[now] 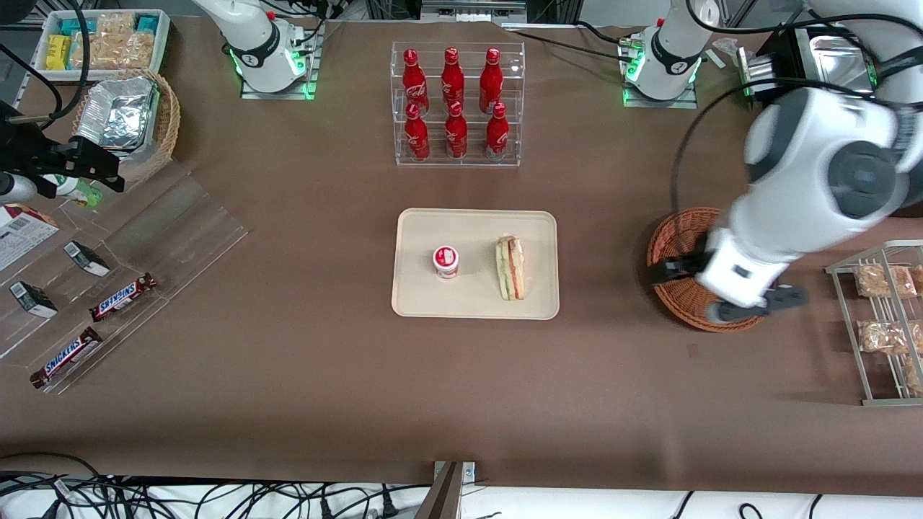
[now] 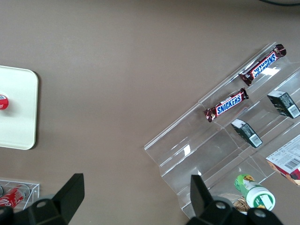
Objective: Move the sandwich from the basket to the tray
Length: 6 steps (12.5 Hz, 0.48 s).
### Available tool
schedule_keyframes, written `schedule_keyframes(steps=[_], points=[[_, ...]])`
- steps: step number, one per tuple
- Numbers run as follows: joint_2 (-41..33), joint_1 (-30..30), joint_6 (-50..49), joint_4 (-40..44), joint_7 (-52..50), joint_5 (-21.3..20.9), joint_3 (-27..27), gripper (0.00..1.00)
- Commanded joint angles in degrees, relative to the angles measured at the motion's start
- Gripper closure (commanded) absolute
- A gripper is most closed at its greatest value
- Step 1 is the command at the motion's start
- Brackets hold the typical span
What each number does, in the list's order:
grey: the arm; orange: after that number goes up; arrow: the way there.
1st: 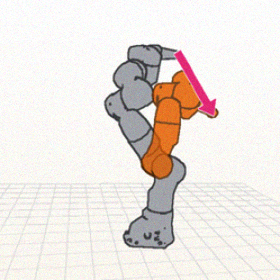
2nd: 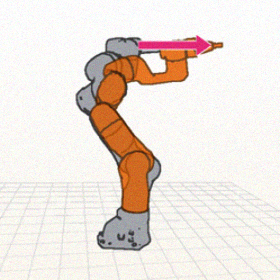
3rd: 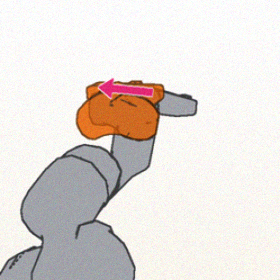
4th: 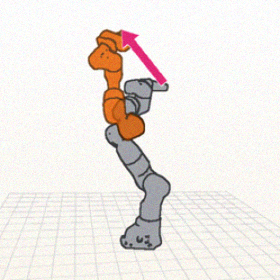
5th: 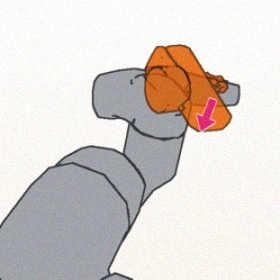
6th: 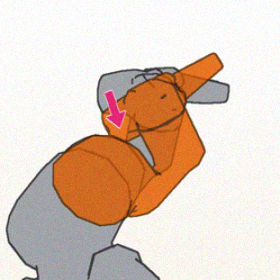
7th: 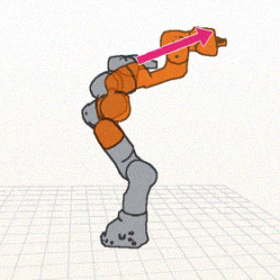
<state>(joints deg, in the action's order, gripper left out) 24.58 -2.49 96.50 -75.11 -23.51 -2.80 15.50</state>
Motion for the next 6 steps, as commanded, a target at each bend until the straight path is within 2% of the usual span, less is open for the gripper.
schedule_keyframes(steps=[1,6], points=[[-0.32,1.96,-3.16,2.34,13.44,2.79,-7.30,0.00],[-0.59,2.57,-3.16,2.60,25.25,2.71,-12.42,0.00]])
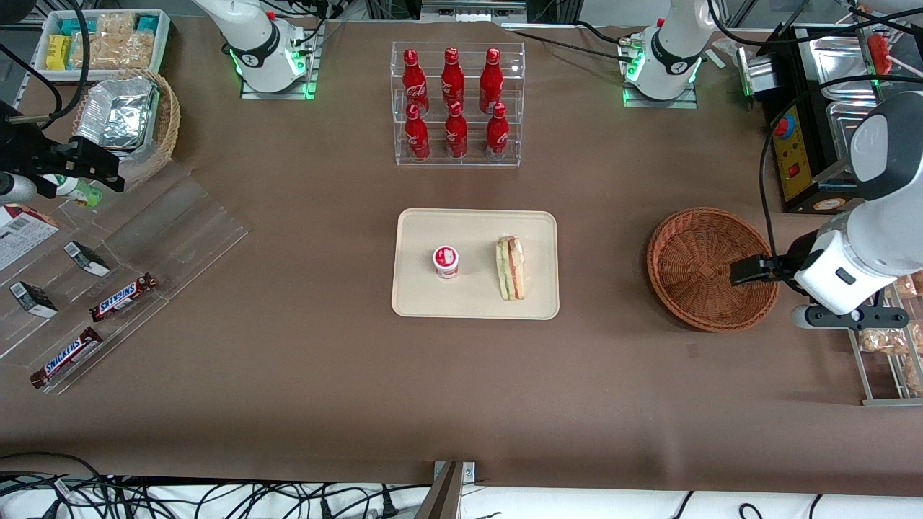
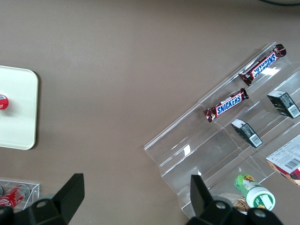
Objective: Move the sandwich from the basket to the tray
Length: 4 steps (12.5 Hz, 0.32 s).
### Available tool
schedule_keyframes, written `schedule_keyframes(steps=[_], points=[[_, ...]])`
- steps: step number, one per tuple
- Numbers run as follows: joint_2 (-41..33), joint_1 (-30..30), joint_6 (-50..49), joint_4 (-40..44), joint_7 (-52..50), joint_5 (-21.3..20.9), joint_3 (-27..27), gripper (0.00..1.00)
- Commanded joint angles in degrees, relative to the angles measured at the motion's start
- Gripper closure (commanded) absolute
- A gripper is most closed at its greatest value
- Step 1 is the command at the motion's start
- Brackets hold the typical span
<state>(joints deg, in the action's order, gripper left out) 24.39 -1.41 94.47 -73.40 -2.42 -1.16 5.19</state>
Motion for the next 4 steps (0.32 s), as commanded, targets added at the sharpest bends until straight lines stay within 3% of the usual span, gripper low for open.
schedule_keyframes(steps=[1,4], points=[[-0.40,1.93,-1.04,0.89,5.04,0.98,-2.28,0.00],[-0.40,2.11,-1.04,0.89,5.05,0.46,-2.28,0.00]])
